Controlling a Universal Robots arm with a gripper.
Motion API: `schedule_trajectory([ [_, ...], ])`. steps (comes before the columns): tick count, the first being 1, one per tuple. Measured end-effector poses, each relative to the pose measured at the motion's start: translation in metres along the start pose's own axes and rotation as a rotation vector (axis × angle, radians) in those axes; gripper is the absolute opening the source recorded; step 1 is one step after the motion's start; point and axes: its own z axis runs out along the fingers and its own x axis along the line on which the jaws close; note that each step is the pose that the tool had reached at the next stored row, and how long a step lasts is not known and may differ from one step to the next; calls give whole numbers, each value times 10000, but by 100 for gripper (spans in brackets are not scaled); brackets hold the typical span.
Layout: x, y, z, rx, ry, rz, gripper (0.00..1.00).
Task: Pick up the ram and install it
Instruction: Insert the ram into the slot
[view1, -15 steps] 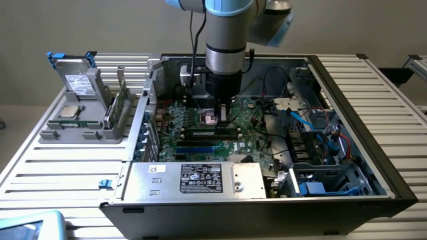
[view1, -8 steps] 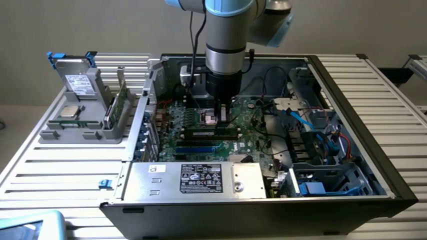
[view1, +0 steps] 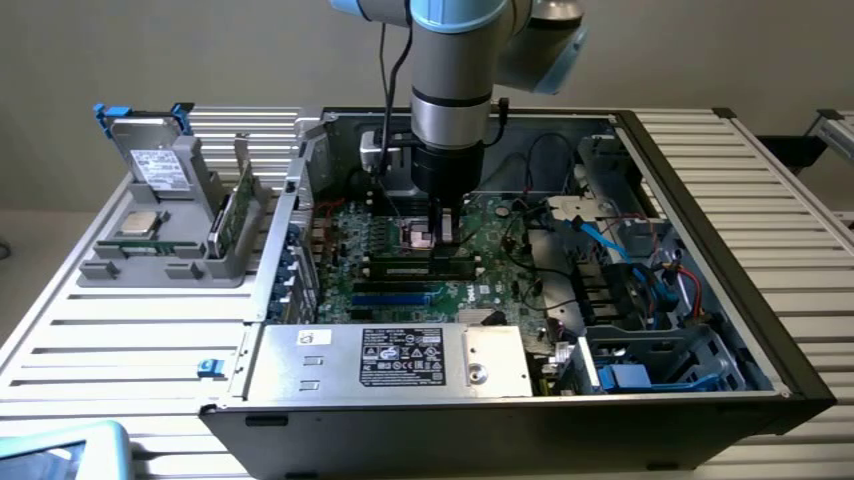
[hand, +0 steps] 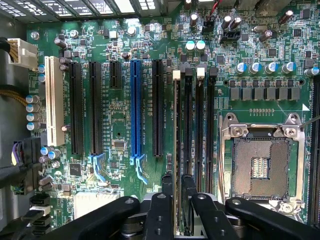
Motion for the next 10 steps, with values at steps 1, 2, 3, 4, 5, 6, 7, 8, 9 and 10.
schedule_trajectory([
  [1,0,0,0,1,-2,1,22],
  [2,0,0,-4,0,-1,0,22],
  [3,1,0,-11,1,-2,0,22],
  [4,2,0,-22,1,-2,1,22],
  [5,3,0,-35,0,-1,1,22],
  [6,4,1,-48,0,-1,1,22],
  [7,5,1,-59,0,-2,1,22],
  [8,6,1,-70,0,-3,1,22],
  [9,7,0,-81,1,-4,1,22],
  [10,9,1,-93,0,-7,0,22],
])
